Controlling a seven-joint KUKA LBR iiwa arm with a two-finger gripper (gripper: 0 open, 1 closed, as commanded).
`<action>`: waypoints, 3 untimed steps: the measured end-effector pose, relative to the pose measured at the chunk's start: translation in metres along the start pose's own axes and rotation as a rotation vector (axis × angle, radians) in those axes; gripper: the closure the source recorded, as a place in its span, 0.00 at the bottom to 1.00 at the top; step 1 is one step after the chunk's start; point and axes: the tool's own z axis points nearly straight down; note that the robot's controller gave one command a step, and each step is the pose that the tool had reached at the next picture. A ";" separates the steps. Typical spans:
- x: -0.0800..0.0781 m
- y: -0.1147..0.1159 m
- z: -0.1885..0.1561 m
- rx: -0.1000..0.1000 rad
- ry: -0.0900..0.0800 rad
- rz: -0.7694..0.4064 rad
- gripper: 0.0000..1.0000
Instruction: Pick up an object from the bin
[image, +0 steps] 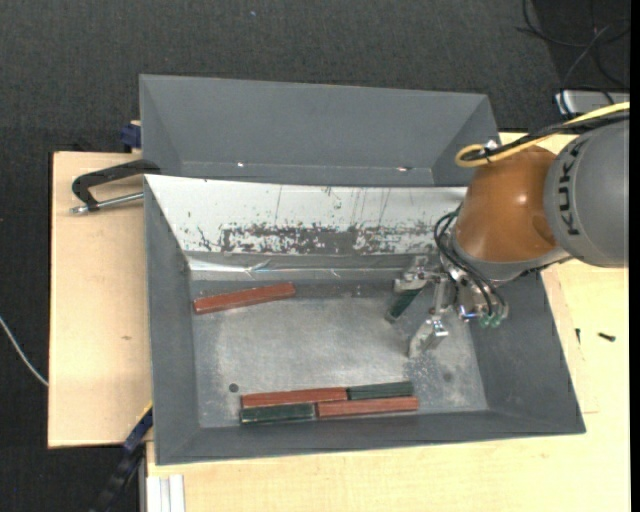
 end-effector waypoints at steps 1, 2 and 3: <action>0.005 -0.014 0.000 0.001 0.001 0.006 0.00; 0.021 0.008 -0.002 0.008 -0.009 0.001 1.00; 0.021 0.008 -0.002 0.008 -0.009 0.001 1.00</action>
Offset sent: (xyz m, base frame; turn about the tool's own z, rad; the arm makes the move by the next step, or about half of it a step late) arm -0.0264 0.0088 -0.0051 -0.0017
